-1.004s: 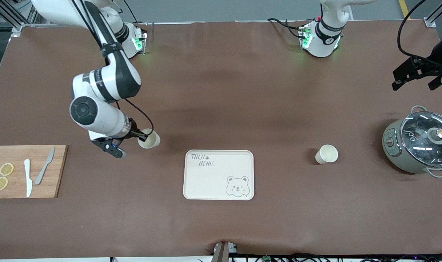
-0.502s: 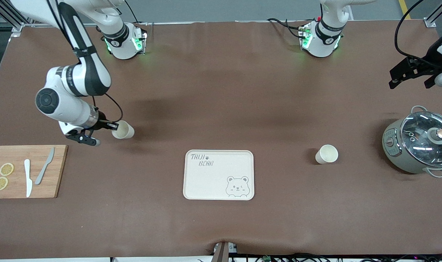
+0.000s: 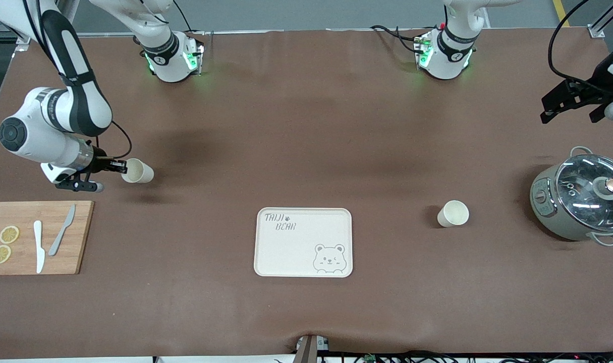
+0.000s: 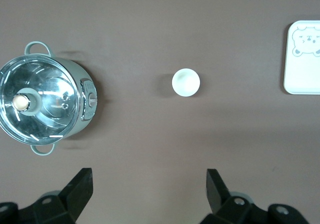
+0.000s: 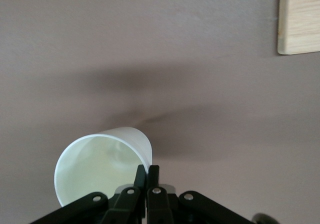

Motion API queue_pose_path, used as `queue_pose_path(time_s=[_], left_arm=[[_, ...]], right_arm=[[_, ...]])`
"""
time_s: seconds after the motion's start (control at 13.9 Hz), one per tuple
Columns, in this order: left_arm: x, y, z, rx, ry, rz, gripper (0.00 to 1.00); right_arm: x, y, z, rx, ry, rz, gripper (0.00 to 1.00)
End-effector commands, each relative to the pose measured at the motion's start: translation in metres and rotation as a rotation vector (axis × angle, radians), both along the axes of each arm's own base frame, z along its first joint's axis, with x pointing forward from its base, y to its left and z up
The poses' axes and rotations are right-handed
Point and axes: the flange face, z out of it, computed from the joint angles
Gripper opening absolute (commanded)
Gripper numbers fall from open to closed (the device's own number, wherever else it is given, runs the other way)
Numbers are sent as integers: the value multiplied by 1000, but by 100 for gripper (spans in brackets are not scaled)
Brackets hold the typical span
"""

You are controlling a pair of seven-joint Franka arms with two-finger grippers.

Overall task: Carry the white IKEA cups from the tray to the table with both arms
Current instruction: 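Lower the cup beside the cutting board and open the right gripper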

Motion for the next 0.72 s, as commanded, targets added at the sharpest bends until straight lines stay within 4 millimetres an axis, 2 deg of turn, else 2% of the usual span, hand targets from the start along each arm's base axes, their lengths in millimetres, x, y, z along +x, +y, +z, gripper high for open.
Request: queue_pose_path(time_s=[0.0, 0.07, 0.29, 0.36, 0.43, 0.57, 0.65], left_arm=[[-10, 10, 26, 5, -31, -23, 100], [-14, 14, 34, -1, -23, -23, 100], [-20, 14, 30, -5, 32, -9, 100], [-20, 17, 29, -5, 39, -3, 100], [-20, 22, 29, -5, 39, 8, 100], [-20, 22, 27, -5, 45, 8, 100], [-21, 22, 25, -6, 56, 8, 100]], right_arm=[[-18, -16, -9, -1, -35, 39, 0], [-18, -16, -11, -3, -41, 39, 0], [-22, -23, -23, 2, -20, 23, 0], [-22, -22, -24, 4, -13, 27, 25], [-22, -21, -24, 6, -9, 26, 96], [-18, -20, -15, 20, 24, 26, 100], [-7, -19, -2, 28, 42, 33, 100]])
